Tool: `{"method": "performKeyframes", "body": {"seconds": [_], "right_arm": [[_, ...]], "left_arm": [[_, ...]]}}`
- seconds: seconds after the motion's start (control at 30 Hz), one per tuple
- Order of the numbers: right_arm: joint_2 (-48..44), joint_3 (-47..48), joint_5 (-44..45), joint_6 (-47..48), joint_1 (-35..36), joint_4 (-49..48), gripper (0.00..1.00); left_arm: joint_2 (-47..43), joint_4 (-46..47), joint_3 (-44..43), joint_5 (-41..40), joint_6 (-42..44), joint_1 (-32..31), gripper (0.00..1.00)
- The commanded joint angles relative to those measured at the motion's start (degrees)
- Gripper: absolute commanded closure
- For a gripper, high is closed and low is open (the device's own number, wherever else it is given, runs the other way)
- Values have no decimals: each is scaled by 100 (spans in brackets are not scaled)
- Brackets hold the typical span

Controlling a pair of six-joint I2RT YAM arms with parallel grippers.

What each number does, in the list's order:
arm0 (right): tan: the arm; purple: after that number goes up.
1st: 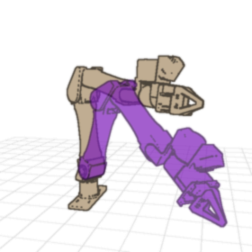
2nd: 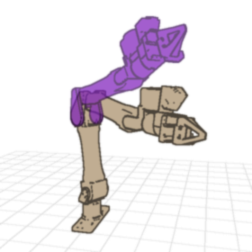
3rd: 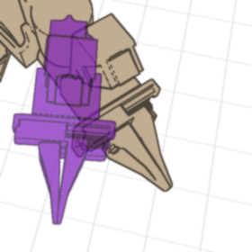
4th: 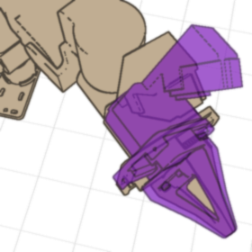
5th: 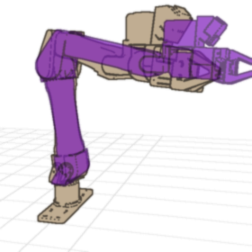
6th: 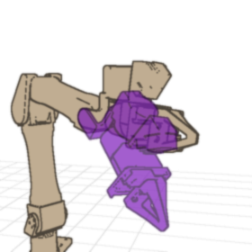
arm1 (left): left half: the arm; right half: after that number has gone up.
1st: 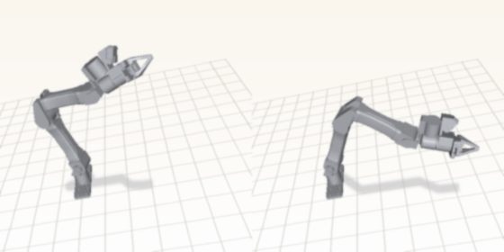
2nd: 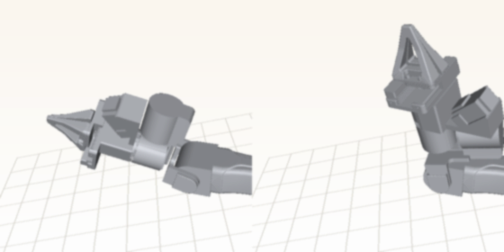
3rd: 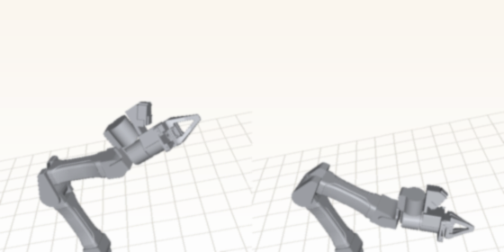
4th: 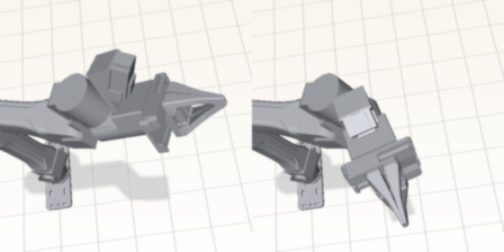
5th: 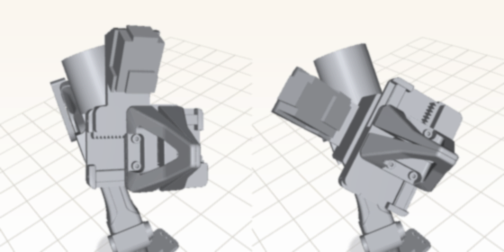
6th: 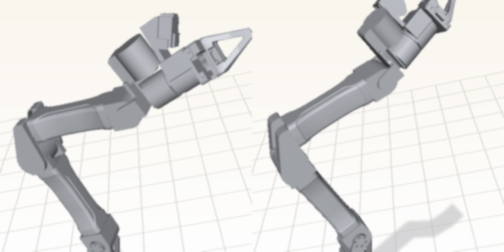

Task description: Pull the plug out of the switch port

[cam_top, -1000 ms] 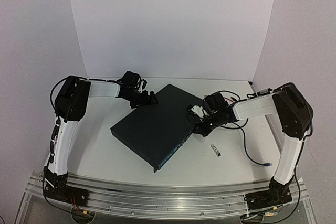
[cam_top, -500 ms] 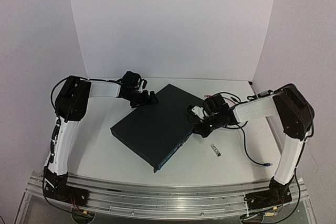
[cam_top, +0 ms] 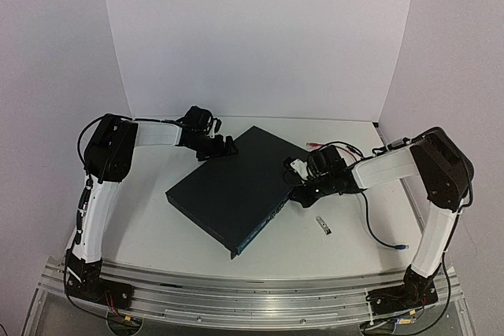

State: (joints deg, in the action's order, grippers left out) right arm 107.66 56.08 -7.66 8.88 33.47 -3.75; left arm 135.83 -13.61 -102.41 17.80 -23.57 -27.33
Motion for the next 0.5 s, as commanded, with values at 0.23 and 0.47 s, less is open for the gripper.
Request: {"method": "performKeyframes", "body": {"seconds": [0.23,0.47], "right_arm": [[-599,-399,189,-33,-118,952,100],[-818,-511,378,16,-117,1054,100]], "left_arm": [[449,-848,129,-326,74,35,3],[430,-852,175,-315,72,35,3]]}}
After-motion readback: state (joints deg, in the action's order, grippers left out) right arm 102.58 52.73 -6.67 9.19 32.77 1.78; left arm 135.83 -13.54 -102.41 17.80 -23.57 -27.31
